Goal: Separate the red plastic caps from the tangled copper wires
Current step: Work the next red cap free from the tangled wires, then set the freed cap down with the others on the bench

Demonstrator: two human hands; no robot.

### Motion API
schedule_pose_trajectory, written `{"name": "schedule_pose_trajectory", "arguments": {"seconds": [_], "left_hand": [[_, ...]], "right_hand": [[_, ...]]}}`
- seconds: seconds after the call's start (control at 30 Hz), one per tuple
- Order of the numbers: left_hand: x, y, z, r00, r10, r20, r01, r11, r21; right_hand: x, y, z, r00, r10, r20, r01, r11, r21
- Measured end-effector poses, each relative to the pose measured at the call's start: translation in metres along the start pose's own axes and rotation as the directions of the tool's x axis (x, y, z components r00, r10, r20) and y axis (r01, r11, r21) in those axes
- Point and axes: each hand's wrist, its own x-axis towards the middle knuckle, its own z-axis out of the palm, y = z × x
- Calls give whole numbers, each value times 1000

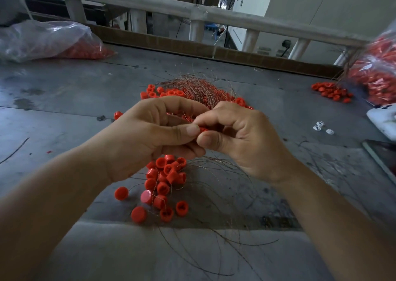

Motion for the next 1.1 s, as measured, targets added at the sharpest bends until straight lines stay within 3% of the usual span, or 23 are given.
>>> {"name": "schedule_pose_trajectory", "arguments": {"seconds": [0.2, 0.37, 0.67, 0.97, 1.1], "left_hand": [[0, -3, 4, 996, 85, 10, -84, 996, -22], [-1, -3, 4, 987, 160, 35, -163, 972, 170], [-4, -3, 10, 973, 226, 53, -231, 928, 293], [-8, -5, 15, 958, 278, 65, -286, 923, 257], [-6, -2, 14, 976, 218, 19, -216, 946, 242]], "right_hand": [[-1, -1, 3, 996, -55, -76, 51, 997, -54], [-1, -2, 1, 992, -90, -86, 79, 989, -125], [-3, -2, 4, 990, -124, -67, 110, 977, -181], [-5, -7, 9, 991, -109, -81, 102, 991, -87], [-4, -8, 8, 999, -22, -47, 25, 998, 51]]}}
